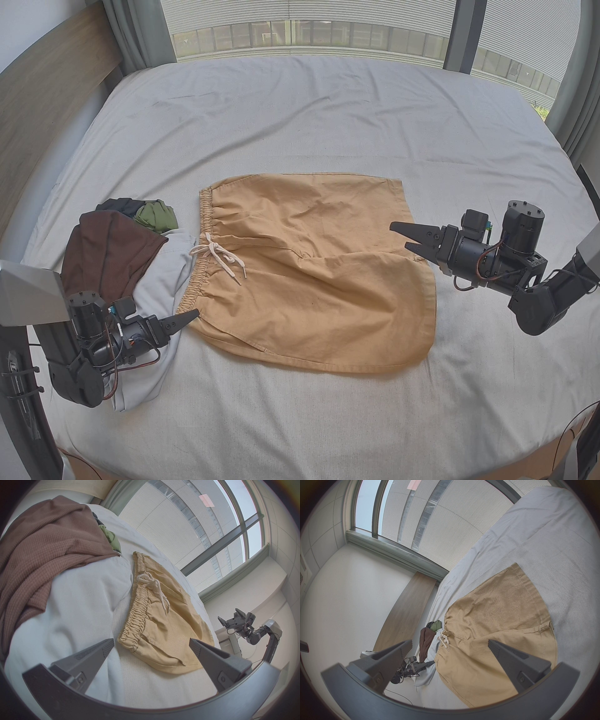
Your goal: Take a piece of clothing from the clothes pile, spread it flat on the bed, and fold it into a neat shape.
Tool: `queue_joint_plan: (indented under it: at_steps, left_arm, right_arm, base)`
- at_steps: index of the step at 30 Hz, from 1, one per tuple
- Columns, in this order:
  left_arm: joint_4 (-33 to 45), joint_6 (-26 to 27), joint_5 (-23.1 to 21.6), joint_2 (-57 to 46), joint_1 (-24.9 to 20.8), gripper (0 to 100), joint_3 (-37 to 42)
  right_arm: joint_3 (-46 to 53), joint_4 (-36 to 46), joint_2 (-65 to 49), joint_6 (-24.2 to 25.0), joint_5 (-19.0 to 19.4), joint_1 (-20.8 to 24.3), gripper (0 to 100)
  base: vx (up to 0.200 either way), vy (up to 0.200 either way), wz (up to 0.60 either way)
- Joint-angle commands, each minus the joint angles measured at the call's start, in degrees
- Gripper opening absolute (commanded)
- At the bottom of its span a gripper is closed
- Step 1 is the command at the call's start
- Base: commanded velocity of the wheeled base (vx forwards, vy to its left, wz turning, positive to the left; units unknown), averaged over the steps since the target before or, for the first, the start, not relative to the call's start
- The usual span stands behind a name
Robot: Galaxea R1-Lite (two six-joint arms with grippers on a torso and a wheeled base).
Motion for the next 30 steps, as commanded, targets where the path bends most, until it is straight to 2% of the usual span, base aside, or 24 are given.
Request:
queue_joint_plan:
  at_steps: [1,8,14,15,29,30]
  left_arm:
    - [0.0,-0.4,0.2,2.7,-0.2,100,-2.7]
    - [0.0,-6.3,0.6,2.6,-0.5,100,-4.7]
    - [0.0,-6.5,0.7,2.9,-0.7,100,-4.5]
    - [0.0,-6.5,0.8,3.0,-0.9,0,-4.5]
    - [-0.1,-6.2,0.7,2.7,-0.8,0,-4.7]
    - [-0.1,-6.1,0.6,2.7,-0.8,0,-4.7]
  right_arm:
    - [0.0,0.0,0.2,0.0,0.0,0.1,100]
    - [0.0,0.0,0.2,0.0,0.0,0.1,100]
    - [0.1,0.0,0.3,0.0,0.0,0.4,100]
    - [0.1,0.0,0.3,0.0,0.0,0.4,100]
    - [1.7,1.3,-0.1,-1.6,0.1,0.1,100]
    - [3.9,5.0,-0.2,-6.1,0.1,-0.1,100]
  base:
    - [0.0,0.0,0.0]
    - [0.0,0.0,0.0]
    - [0.0,0.0,0.0]
    - [0.0,0.0,0.0]
    - [0.0,0.0,0.0]
    - [0.0,0.0,0.0]
